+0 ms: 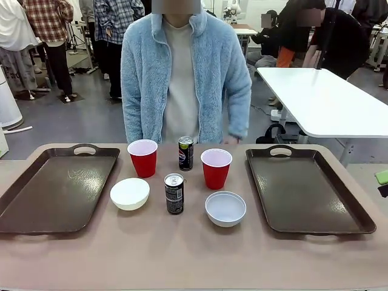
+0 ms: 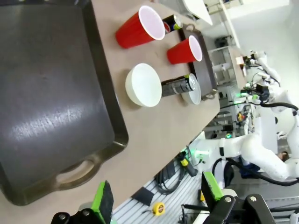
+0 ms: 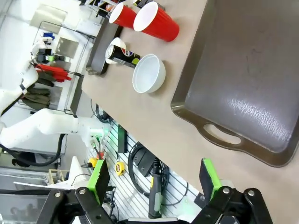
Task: Prepare tableware on both trays.
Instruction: Pick up a Picnic Bowl from the table and place it on a Handle tray.
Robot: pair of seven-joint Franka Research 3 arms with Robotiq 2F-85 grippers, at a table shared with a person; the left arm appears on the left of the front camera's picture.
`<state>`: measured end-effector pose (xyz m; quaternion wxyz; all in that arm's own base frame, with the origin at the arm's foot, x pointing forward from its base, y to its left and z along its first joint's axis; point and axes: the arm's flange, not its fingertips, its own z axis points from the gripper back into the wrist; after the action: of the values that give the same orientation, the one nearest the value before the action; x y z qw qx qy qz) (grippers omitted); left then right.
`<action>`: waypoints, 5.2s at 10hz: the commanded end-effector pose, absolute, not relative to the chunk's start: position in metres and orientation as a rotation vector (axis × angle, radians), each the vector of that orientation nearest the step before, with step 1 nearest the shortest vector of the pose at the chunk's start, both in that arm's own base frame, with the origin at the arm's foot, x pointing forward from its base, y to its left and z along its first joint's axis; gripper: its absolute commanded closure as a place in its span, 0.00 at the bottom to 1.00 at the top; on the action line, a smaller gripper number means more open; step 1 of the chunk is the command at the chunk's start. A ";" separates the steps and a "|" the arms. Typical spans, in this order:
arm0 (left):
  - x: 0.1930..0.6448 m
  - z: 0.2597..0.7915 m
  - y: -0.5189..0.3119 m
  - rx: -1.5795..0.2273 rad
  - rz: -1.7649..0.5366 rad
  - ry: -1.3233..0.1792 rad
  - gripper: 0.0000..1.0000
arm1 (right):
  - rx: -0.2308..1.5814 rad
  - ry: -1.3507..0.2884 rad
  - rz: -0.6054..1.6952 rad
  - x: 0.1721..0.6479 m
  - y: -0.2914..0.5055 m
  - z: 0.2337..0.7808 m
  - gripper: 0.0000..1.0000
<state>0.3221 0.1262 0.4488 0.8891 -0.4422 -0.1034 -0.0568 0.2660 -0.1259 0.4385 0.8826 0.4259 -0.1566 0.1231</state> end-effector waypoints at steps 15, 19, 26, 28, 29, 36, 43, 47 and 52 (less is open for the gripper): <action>0.395 0.539 -0.013 -0.318 -0.413 0.036 0.00 | 0.907 -0.329 0.234 0.267 -0.128 0.437 0.00; 0.436 0.520 -0.108 -0.116 -0.446 0.096 0.00 | 0.907 -0.329 0.234 0.267 -0.128 0.437 0.00; 0.438 0.426 -0.159 -0.074 -0.409 -0.089 0.00 | 0.907 -0.329 0.234 0.267 -0.128 0.437 0.00; 0.436 0.404 -0.174 -0.030 -0.380 -0.136 0.00 | 0.907 -0.329 0.234 0.267 -0.128 0.437 0.00; 0.437 0.392 -0.180 -0.012 -0.371 -0.133 0.00 | 0.907 -0.329 0.234 0.267 -0.128 0.437 0.00; 0.455 0.350 -0.200 -0.028 -0.401 -0.095 0.49 | 0.907 -0.329 0.234 0.267 -0.128 0.437 0.00; 0.460 0.341 -0.202 -0.025 -0.376 -0.046 0.99 | 0.907 -0.329 0.234 0.267 -0.128 0.437 0.00; 0.451 0.356 -0.202 -0.003 -0.371 0.008 1.00 | 0.907 -0.329 0.234 0.267 -0.128 0.437 0.00; 0.414 0.469 -0.195 -0.072 -0.333 -0.001 1.00 | 0.907 -0.329 0.234 0.267 -0.128 0.437 0.00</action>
<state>0.4213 -0.1990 0.4521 0.9822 -0.0322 0.0098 -0.1850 0.2644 -0.1281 0.4362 0.8880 0.4218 -0.1480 0.1080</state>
